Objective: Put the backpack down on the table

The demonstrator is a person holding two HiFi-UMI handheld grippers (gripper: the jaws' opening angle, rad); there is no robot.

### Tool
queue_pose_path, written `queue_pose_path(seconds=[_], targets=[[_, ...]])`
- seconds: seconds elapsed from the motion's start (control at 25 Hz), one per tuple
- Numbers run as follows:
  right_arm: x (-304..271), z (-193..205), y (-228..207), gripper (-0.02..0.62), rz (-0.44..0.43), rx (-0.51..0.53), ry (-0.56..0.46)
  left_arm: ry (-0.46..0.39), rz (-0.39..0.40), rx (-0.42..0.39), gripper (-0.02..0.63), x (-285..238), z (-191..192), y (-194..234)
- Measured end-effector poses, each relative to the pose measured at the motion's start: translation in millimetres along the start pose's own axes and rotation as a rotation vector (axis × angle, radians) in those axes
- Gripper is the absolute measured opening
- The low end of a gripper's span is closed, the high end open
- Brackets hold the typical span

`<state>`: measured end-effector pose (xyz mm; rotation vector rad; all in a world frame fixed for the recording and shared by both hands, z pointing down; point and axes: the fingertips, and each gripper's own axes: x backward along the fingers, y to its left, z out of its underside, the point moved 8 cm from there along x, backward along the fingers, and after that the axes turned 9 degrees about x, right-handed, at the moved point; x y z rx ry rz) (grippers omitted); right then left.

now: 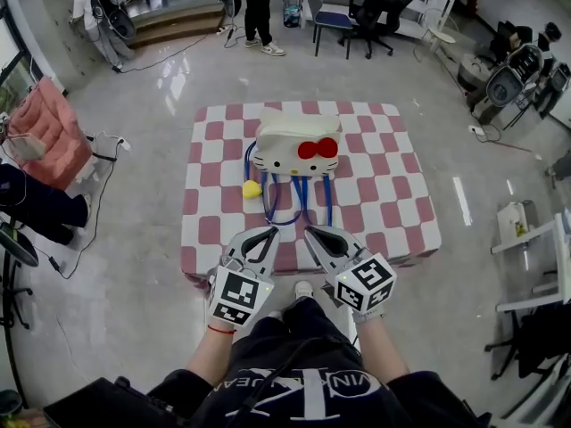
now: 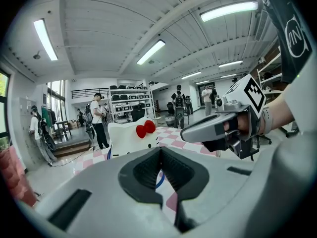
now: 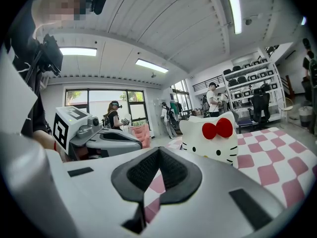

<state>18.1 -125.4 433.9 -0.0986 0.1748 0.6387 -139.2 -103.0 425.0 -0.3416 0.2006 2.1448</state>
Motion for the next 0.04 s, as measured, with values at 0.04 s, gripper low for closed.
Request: queue_pose_path(seconds=[0.04], targets=[[0.7,1.1,-0.6,0.002,0.002,-0.002,0.001,0.001,0.002,-0.001,0.006,-0.6,0.6,-1.0]])
